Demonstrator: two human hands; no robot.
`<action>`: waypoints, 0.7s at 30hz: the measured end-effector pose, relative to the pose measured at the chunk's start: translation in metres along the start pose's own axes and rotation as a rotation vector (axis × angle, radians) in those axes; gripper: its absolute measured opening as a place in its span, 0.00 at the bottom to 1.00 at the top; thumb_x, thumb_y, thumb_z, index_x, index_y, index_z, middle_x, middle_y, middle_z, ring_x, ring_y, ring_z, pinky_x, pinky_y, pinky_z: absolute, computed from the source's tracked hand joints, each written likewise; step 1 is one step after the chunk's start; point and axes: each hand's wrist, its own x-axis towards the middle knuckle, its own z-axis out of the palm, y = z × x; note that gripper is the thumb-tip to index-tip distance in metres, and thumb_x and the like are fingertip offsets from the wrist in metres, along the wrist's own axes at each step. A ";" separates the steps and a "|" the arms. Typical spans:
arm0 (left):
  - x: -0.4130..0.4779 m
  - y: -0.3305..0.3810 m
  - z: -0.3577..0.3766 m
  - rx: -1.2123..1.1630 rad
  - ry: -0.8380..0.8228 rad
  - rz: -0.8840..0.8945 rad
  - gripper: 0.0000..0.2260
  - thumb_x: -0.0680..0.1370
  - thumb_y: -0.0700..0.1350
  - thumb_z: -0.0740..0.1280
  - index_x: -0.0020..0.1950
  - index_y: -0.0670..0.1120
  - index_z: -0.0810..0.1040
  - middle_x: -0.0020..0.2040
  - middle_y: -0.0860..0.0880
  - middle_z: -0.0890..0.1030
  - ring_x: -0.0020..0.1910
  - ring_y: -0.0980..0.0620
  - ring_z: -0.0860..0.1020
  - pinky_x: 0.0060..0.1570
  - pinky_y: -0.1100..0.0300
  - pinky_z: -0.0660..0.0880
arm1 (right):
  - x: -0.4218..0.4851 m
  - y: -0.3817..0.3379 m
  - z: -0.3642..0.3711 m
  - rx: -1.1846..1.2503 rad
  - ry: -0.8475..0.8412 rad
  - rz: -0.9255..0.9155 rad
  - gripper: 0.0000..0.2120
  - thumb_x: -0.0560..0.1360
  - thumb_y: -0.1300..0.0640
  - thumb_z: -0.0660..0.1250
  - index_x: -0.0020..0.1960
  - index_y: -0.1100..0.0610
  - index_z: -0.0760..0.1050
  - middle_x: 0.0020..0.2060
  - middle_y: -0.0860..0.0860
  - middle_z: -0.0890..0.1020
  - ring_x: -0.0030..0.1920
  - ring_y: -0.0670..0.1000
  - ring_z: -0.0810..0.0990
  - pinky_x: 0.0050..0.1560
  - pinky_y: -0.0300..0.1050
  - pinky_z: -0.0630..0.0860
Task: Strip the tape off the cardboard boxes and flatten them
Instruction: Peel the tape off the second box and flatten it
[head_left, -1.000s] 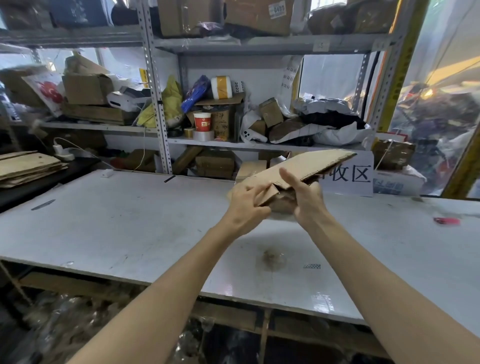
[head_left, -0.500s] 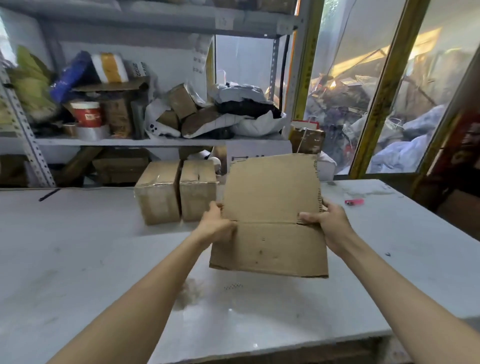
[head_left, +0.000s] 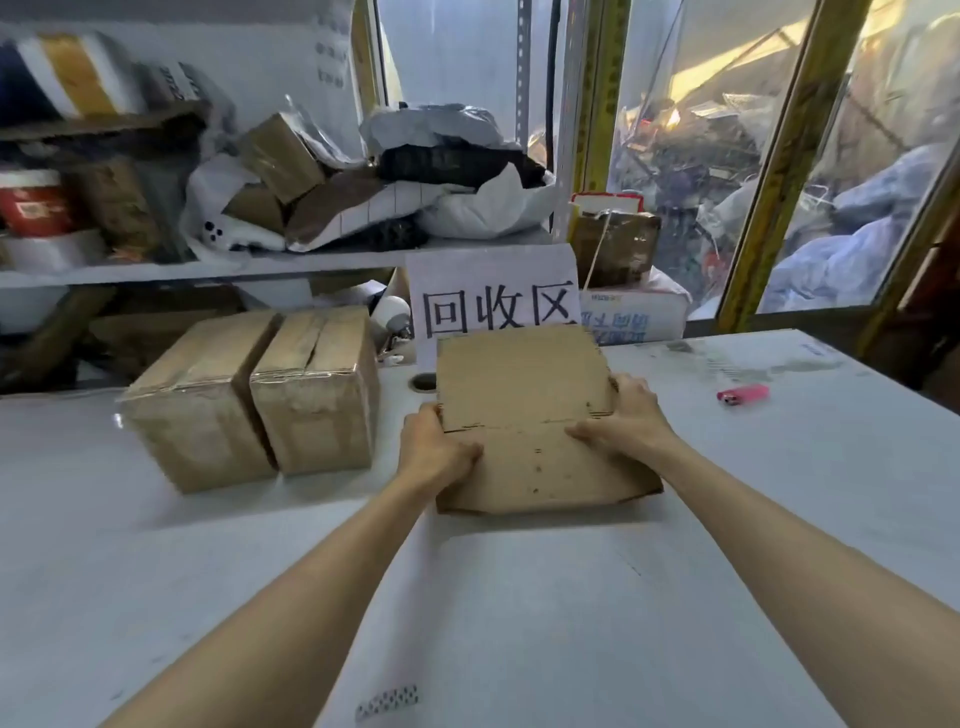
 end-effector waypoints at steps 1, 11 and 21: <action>0.006 -0.001 0.006 0.059 -0.007 0.011 0.27 0.71 0.42 0.73 0.68 0.43 0.69 0.62 0.44 0.73 0.59 0.45 0.74 0.57 0.56 0.73 | 0.006 0.005 0.004 0.016 -0.012 -0.021 0.42 0.64 0.47 0.78 0.71 0.58 0.63 0.68 0.57 0.66 0.68 0.58 0.64 0.67 0.51 0.64; 0.030 -0.023 0.026 0.432 -0.058 0.154 0.19 0.73 0.51 0.72 0.60 0.44 0.78 0.60 0.46 0.67 0.62 0.44 0.64 0.61 0.58 0.63 | 0.024 0.030 0.038 -0.156 -0.069 -0.171 0.23 0.75 0.48 0.68 0.66 0.58 0.74 0.60 0.57 0.76 0.66 0.58 0.68 0.65 0.51 0.67; -0.018 0.004 -0.028 0.675 -0.266 0.223 0.15 0.76 0.42 0.67 0.62 0.40 0.76 0.61 0.40 0.78 0.58 0.41 0.77 0.48 0.56 0.71 | -0.049 -0.067 0.047 -0.694 -0.088 -0.543 0.09 0.76 0.64 0.60 0.55 0.59 0.73 0.55 0.55 0.75 0.60 0.57 0.70 0.44 0.44 0.63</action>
